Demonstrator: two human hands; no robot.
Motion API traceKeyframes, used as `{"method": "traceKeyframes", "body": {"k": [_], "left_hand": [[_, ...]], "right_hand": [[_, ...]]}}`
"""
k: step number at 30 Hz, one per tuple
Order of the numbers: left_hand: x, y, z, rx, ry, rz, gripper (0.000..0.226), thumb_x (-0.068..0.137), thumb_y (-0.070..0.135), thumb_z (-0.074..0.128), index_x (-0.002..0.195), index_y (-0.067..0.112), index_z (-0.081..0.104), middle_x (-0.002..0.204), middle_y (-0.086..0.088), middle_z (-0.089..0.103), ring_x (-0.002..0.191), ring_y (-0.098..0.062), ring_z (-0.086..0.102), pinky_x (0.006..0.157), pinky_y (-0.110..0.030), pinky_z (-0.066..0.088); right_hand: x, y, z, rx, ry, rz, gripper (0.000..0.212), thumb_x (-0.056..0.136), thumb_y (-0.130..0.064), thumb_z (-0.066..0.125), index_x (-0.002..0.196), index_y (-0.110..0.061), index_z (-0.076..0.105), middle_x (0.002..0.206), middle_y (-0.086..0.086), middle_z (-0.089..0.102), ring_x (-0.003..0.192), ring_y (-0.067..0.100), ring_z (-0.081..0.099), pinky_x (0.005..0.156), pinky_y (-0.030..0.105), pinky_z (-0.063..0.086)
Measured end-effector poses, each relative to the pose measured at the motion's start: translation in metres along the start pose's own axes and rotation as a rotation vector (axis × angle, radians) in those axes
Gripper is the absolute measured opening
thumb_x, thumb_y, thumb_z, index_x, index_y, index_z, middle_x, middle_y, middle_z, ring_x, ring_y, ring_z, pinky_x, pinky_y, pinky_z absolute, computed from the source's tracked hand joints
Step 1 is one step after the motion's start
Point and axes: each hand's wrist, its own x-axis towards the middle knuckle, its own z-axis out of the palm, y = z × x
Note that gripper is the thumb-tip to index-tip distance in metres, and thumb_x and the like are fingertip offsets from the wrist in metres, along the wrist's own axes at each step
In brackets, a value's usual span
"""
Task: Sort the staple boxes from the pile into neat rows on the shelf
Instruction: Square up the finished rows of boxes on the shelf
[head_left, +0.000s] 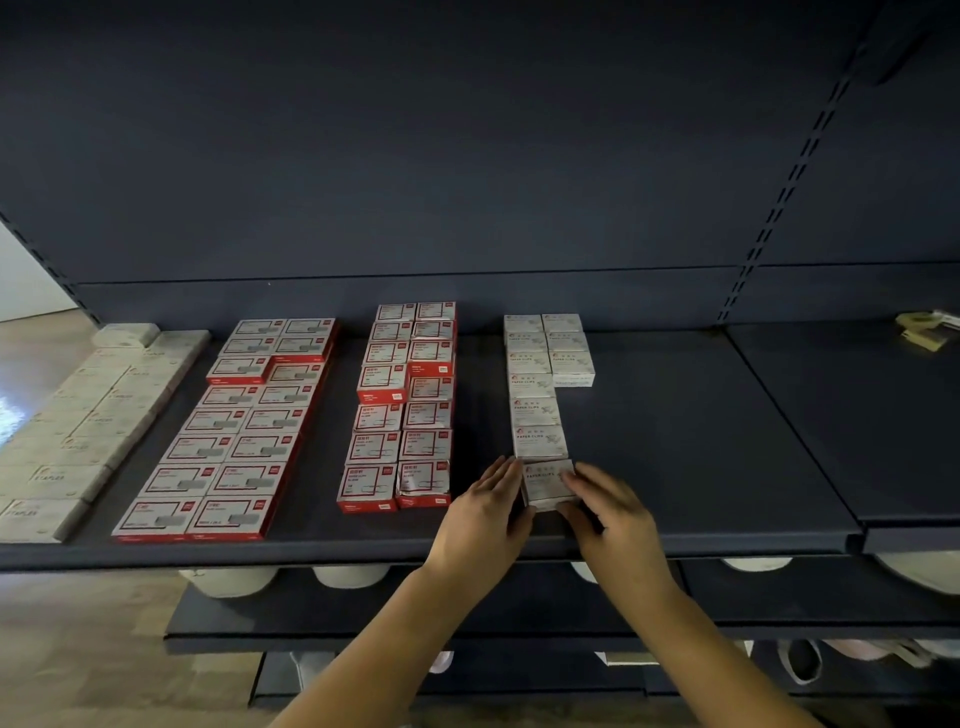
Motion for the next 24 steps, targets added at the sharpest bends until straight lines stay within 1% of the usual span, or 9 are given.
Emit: {"method": "traceKeyframes", "body": {"k": [1,3,5,6,8,10,14,17,24], "left_hand": [[0.000,0.000,0.000,-0.017,0.009,-0.012,0.058,0.091,0.019,0.058,0.143,0.007,0.034,0.141,-0.008,0.047,0.128,-0.022,0.047,0.102,-0.023,0.038],[0.000,0.000,-0.001,-0.030,0.033,-0.018,0.058,0.090,0.017,0.058,0.143,0.009,0.035,0.137,-0.008,0.051,0.121,-0.024,0.053,0.096,-0.024,0.043],[0.000,-0.002,0.002,-0.015,0.066,0.053,0.051,0.086,0.014,0.058,0.135,0.003,0.047,0.130,-0.013,0.057,0.121,-0.029,0.054,0.096,-0.035,0.048],[0.000,-0.003,0.003,-0.014,0.078,0.072,0.049,0.083,0.014,0.058,0.130,0.001,0.052,0.127,-0.015,0.059,0.120,-0.030,0.054,0.097,-0.038,0.046],[0.000,-0.004,0.004,-0.016,0.089,0.065,0.048,0.081,0.015,0.057,0.127,0.000,0.055,0.126,-0.014,0.059,0.121,-0.030,0.053,0.099,-0.034,0.038],[0.003,-0.004,0.005,-0.019,0.103,0.046,0.048,0.081,0.017,0.057,0.126,0.000,0.056,0.125,-0.015,0.059,0.119,-0.029,0.055,0.098,-0.032,0.038],[0.007,-0.004,0.008,0.003,0.132,0.041,0.044,0.076,0.011,0.060,0.117,-0.004,0.061,0.117,-0.018,0.064,0.108,-0.033,0.061,0.088,-0.034,0.044],[0.007,-0.005,0.012,0.010,0.143,0.040,0.043,0.077,0.008,0.060,0.118,-0.004,0.061,0.117,-0.019,0.063,0.108,-0.034,0.061,0.089,-0.035,0.044],[0.005,-0.006,0.009,0.032,0.156,0.053,0.043,0.072,0.011,0.065,0.113,-0.003,0.064,0.111,-0.017,0.067,0.103,-0.030,0.064,0.084,-0.029,0.045]], "right_hand": [[-0.001,0.000,0.001,0.006,0.001,0.011,0.043,0.060,0.009,0.080,0.101,0.001,0.070,0.112,0.018,0.065,0.097,0.029,0.065,0.088,0.026,0.048],[-0.002,0.000,0.001,0.027,-0.001,0.034,0.042,0.062,0.010,0.079,0.103,0.001,0.069,0.118,0.023,0.061,0.102,0.031,0.063,0.096,0.023,0.038],[-0.003,0.000,0.002,0.048,-0.011,0.048,0.042,0.064,0.010,0.078,0.104,0.000,0.069,0.120,0.023,0.059,0.104,0.031,0.062,0.097,0.025,0.038],[-0.002,0.000,0.002,0.060,-0.018,0.051,0.043,0.064,0.011,0.077,0.104,0.000,0.068,0.120,0.023,0.059,0.104,0.032,0.063,0.095,0.026,0.040],[0.000,0.000,0.002,0.065,-0.023,0.043,0.044,0.063,0.013,0.077,0.104,0.002,0.068,0.118,0.023,0.061,0.101,0.034,0.064,0.092,0.028,0.042],[0.003,0.000,0.003,0.060,-0.022,0.020,0.046,0.061,0.016,0.077,0.104,0.004,0.068,0.114,0.023,0.063,0.099,0.035,0.064,0.093,0.026,0.042],[0.006,0.000,0.004,0.060,0.006,0.003,0.047,0.059,0.018,0.078,0.103,0.005,0.068,0.111,0.021,0.065,0.101,0.020,0.061,0.095,0.009,0.038],[0.006,-0.001,0.004,0.070,0.027,0.016,0.046,0.059,0.018,0.077,0.103,0.005,0.068,0.111,0.020,0.065,0.110,0.017,0.051,0.096,0.000,0.031],[0.004,0.002,0.006,0.073,0.040,0.017,0.045,0.058,0.015,0.079,0.101,0.004,0.069,0.109,0.019,0.066,0.110,0.016,0.052,0.096,0.001,0.031]]}}
